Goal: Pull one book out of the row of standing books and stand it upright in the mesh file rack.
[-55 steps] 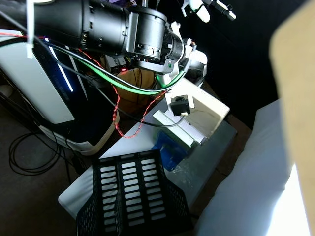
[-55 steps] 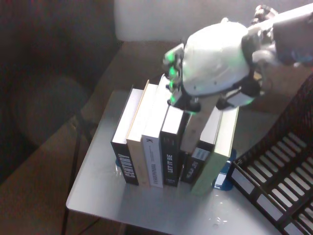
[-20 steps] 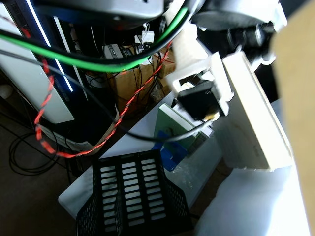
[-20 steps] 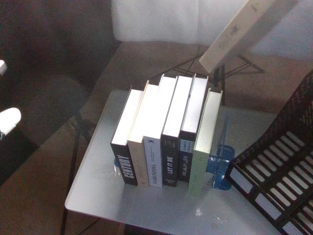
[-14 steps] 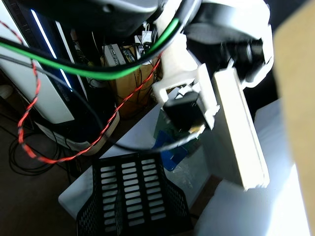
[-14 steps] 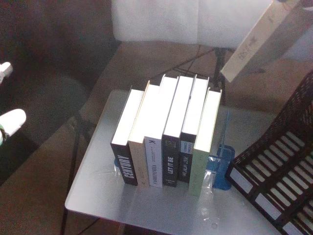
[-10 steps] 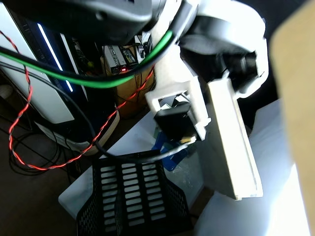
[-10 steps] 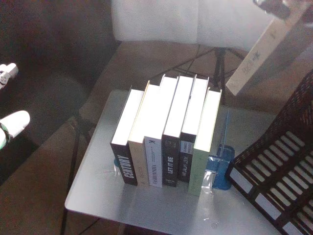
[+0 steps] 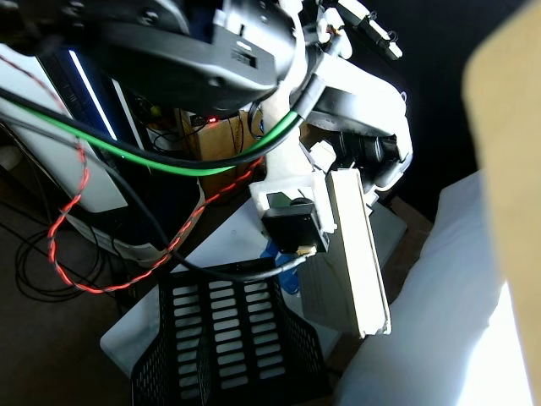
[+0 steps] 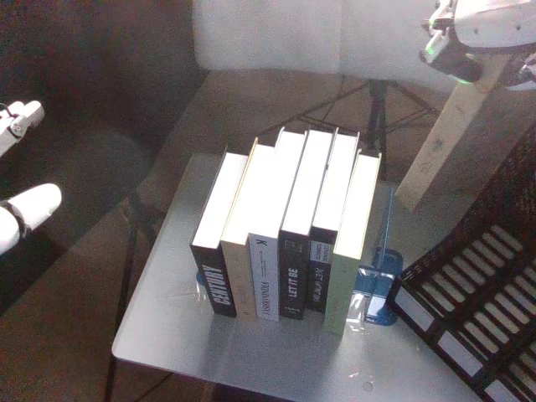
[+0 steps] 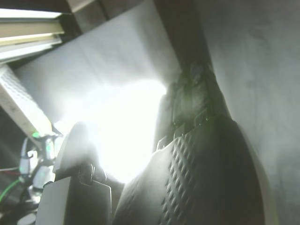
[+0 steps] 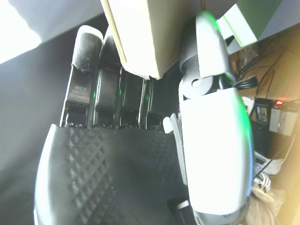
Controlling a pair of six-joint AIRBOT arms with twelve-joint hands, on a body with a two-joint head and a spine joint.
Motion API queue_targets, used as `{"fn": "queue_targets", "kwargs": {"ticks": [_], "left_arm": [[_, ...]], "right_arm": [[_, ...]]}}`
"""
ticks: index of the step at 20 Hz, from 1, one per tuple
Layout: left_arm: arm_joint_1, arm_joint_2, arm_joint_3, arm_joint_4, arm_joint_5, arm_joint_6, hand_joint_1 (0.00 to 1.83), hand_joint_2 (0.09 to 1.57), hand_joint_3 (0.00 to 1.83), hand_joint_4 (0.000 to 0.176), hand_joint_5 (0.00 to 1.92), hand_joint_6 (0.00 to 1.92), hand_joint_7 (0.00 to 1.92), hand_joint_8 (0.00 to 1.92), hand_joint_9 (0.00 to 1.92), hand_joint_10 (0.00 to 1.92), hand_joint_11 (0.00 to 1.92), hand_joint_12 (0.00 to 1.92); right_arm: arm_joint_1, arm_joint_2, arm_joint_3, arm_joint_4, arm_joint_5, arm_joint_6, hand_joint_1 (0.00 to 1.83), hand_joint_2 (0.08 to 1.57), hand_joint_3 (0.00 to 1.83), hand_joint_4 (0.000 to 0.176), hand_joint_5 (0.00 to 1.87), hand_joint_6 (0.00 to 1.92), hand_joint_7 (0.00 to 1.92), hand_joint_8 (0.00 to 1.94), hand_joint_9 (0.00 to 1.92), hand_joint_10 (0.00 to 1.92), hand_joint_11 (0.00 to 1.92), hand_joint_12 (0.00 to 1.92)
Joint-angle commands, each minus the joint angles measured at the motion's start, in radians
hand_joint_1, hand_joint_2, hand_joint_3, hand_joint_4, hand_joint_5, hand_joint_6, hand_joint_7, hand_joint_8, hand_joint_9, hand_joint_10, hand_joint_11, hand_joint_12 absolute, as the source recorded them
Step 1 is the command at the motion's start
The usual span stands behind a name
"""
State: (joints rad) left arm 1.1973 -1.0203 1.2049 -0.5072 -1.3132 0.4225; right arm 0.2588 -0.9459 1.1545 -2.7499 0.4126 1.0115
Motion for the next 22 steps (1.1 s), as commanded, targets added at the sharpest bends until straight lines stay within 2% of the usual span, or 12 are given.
{"fn": "queue_targets", "kwargs": {"ticks": [1,3,4,7,8,10,11,14,16,17,19,22], "left_arm": [[-0.01,0.012,0.007,-0.005,-0.114,0.0,0.42,1.39,0.0,0.0,0.08,0.0,0.01,0.0,0.0,0.0,0.0,0.0],[-0.016,0.019,0.008,0.005,-0.108,0.002,0.4,1.39,0.0,0.0,0.07,0.0,0.0,0.0,0.0,0.0,0.0,0.0],[-0.02,0.02,0.009,0.009,-0.107,0.002,0.41,1.39,0.0,0.0,0.07,0.0,0.0,0.0,0.0,0.0,0.0,0.0],[-0.037,0.02,0.017,0.027,-0.097,0.002,0.41,1.39,0.0,0.0,0.07,0.0,0.0,0.0,0.0,0.0,0.0,0.0],[-0.04,0.02,0.021,0.032,-0.094,0.002,0.41,1.4,0.0,0.0,0.07,0.0,0.0,0.0,0.0,0.0,0.0,0.0],[-0.046,0.02,0.028,0.04,-0.088,0.002,0.43,1.4,0.0,0.0,0.07,0.0,0.01,0.0,0.0,0.0,0.0,0.0],[-0.047,0.02,0.031,0.042,-0.087,0.002,0.46,1.4,0.0,0.0,0.07,0.0,0.01,0.0,0.0,0.0,0.0,0.0],[-0.05,0.018,0.036,0.045,-0.082,0.004,0.41,1.4,0.0,0.0,0.07,0.0,0.0,0.0,0.0,0.0,0.0,0.0],[-0.05,0.013,0.039,0.045,-0.079,0.003,0.42,1.4,0.0,0.0,0.06,0.0,0.0,0.0,0.0,0.0,0.0,0.0],[-0.05,0.009,0.041,0.045,-0.079,0.001,0.42,1.4,0.0,0.0,0.07,0.0,0.0,0.0,0.0,0.0,0.0,0.0],[-0.05,0.004,0.043,0.045,-0.077,-0.001,0.41,1.4,0.0,0.0,0.07,0.0,0.0,0.0,0.0,0.0,0.0,0.0],[-0.05,0.0,0.046,0.046,-0.073,-0.002,0.43,1.4,0.0,0.0,0.07,0.0,0.0,0.0,0.0,0.0,0.0,0.0]], "right_arm": [[0.0,0.012,0.013,-0.027,-0.092,0.001,1.35,1.22,0.0,0.0,0.72,1.18,0.78,1.3,0.78,1.61,0.74,1.88],[-0.026,-0.001,0.03,-0.028,-0.093,0.015,1.37,1.18,0.0,0.0,0.79,1.03,0.87,1.2,0.92,1.51,0.94,1.82],[-0.036,-0.006,0.034,-0.028,-0.095,0.018,1.36,1.2,0.0,0.0,0.73,1.13,0.82,1.25,0.85,1.55,0.87,1.78],[-0.076,-0.029,0.047,-0.028,-0.123,0.023,1.22,1.25,0.01,0.0,0.71,1.14,0.8,1.6,1.12,1.86,1.15,1.92],[-0.086,-0.044,0.059,-0.028,-0.125,0.023,1.23,1.23,0.0,0.0,0.75,1.13,0.84,1.52,0.99,1.76,0.97,1.92],[-0.114,-0.073,0.079,-0.028,-0.129,0.023,1.2,1.28,0.01,0.0,0.69,1.15,0.71,1.73,1.04,1.9,1.12,1.92],[-0.127,-0.086,0.088,-0.035,-0.13,0.023,1.31,1.26,0.0,0.0,0.7,1.06,0.72,1.58,0.79,1.76,0.87,1.92],[-0.154,-0.115,0.111,-0.071,-0.129,0.023,1.33,1.22,0.0,0.0,0.8,0.9,0.78,1.47,0.79,1.69,0.85,1.91],[-0.157,-0.119,0.122,-0.074,-0.13,0.029,1.35,1.22,0.0,0.0,0.75,1.01,0.74,1.42,0.77,1.61,0.75,1.83],[-0.159,-0.117,0.129,-0.074,-0.13,0.044,1.25,1.21,0.0,0.0,0.78,1.2,0.8,1.38,0.97,1.84,0.99,1.9],[-0.162,-0.11,0.144,-0.075,-0.131,0.075,1.22,1.24,0.0,0.0,0.77,1.03,0.76,1.64,0.88,1.77,0.88,1.92],[-0.178,-0.107,0.164,-0.096,-0.131,0.11,1.22,1.23,0.0,0.0,0.77,1.06,0.82,1.55,0.89,1.72,0.83,1.92]]}}
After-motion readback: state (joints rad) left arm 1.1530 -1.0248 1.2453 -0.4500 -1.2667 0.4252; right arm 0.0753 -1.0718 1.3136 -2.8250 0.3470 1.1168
